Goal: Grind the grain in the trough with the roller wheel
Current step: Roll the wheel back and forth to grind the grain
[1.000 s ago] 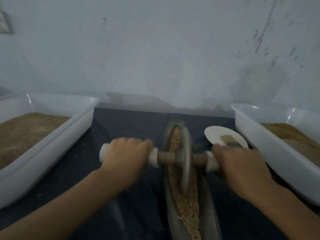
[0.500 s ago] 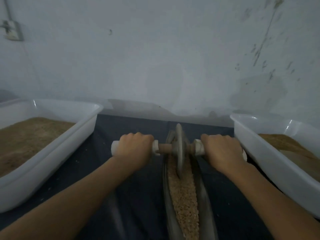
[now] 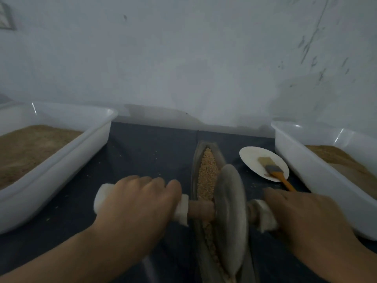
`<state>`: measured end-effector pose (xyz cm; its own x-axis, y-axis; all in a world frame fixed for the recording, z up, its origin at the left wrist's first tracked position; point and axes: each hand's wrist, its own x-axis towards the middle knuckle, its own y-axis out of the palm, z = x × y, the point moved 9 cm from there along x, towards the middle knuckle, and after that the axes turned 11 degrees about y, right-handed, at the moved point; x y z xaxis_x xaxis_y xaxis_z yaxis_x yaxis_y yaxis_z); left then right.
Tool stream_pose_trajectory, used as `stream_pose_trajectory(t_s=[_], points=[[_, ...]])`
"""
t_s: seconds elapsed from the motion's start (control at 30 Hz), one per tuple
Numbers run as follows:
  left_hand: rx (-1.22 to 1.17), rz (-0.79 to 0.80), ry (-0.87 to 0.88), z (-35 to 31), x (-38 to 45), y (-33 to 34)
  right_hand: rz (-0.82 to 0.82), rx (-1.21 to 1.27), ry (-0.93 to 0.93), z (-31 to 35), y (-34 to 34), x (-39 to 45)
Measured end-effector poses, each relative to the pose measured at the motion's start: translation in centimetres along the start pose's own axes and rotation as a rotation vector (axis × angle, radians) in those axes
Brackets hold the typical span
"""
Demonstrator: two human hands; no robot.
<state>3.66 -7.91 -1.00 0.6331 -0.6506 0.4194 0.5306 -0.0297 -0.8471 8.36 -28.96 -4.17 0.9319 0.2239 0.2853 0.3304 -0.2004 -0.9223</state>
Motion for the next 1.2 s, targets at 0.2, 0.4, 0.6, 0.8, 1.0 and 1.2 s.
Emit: stream_pose_trajectory(t_s=[0.2,0.4,0.6,0.8,1.0,1.2], points=[[0.072,0.199,-0.294,5.6,4.6,5.6,-0.247,-0.001,0.041,0.8,-0.7,4.9],[0.048,0.197,-0.341,8.6,8.4,7.6,-0.167,0.084,0.154,-0.4,1.4,10.8],[0.022,0.200,-0.277,4.6,2.6,5.1,-0.298,-0.043,0.004,1.2,-2.5,2.7],[0.122,0.051,-0.096,0.7,-0.8,0.4,-0.295,0.100,-0.084,1.2,-4.7,-2.4],[0.062,0.112,-0.299,5.3,3.7,5.9,-0.261,0.017,0.056,0.8,-0.9,5.2],[0.028,0.155,-0.338,7.7,6.6,7.6,-0.227,0.031,0.109,1.0,-0.4,8.9]])
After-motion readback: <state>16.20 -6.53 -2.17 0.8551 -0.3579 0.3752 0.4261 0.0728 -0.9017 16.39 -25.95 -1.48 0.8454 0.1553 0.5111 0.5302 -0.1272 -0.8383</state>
